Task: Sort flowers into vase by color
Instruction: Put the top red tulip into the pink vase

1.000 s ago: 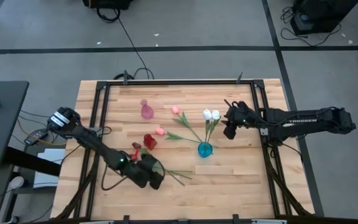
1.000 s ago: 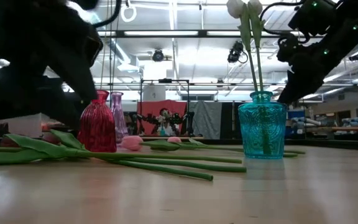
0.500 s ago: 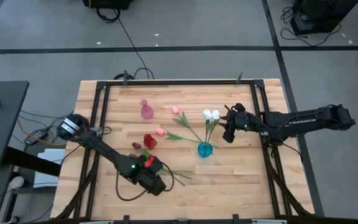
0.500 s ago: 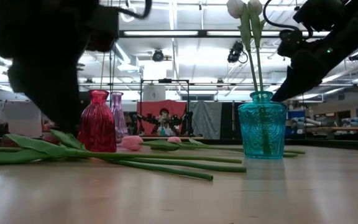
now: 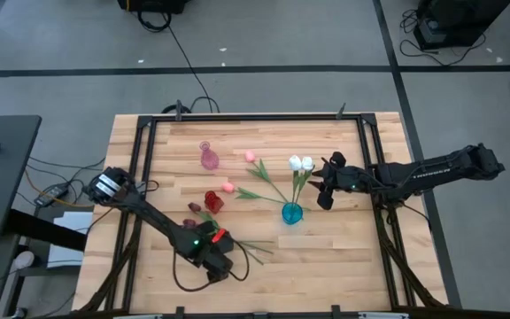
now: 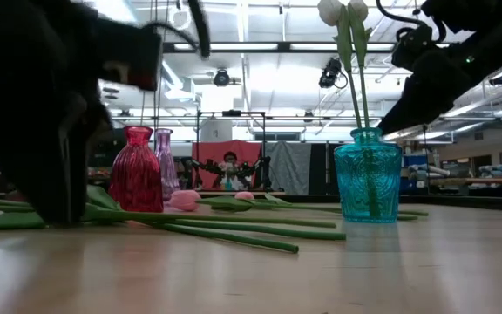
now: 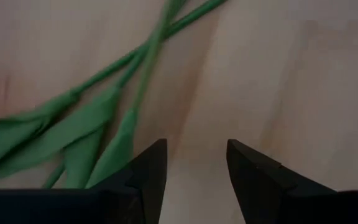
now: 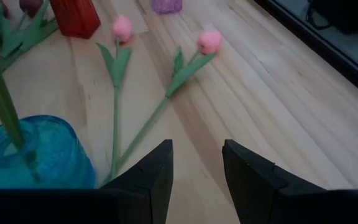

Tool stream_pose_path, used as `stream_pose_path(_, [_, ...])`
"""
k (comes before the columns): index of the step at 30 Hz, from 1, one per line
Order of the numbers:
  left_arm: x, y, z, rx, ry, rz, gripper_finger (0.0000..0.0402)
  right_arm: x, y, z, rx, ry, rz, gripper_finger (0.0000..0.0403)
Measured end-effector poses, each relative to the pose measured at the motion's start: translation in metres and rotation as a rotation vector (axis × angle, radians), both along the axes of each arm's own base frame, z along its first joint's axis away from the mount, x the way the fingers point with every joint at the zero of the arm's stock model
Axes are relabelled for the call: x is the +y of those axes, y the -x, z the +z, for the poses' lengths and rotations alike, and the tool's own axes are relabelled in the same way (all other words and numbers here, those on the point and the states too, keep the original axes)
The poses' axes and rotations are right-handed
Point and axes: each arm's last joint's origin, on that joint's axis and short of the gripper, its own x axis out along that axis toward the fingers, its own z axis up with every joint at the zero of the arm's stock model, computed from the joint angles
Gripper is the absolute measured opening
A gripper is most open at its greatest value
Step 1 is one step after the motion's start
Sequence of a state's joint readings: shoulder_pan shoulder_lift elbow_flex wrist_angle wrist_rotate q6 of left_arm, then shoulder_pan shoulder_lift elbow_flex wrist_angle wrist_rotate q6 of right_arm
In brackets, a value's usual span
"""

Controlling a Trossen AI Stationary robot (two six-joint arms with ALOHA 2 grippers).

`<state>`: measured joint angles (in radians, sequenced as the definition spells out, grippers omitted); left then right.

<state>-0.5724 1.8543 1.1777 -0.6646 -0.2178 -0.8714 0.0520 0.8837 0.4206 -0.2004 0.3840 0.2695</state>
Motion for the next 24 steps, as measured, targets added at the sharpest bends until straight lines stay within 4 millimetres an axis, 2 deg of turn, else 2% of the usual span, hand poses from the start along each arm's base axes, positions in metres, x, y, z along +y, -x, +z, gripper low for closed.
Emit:
stream_pose_path(5, [0.002,-0.001,0.007,0.010,-0.084,-0.063,0.0172,0.000,0.000,0.000,-0.004,-0.003,0.002,0.0150])
stream_pose_path(13, [0.012,0.005,0.005,0.094,-0.178,-0.095,0.0172,0.002,0.003,-0.004,0.029,-0.102,0.011,0.0150])
stream_pose_path(19, [0.011,0.001,-0.007,0.115,-0.227,-0.175,0.0172,0.010,0.002,-0.004,0.035,-0.141,0.093,0.0150])
stream_pose_path(24, [0.009,-0.001,-0.013,0.134,-0.221,-0.202,0.0135,0.021,0.003,-0.003,0.035,-0.190,0.174,0.0150])
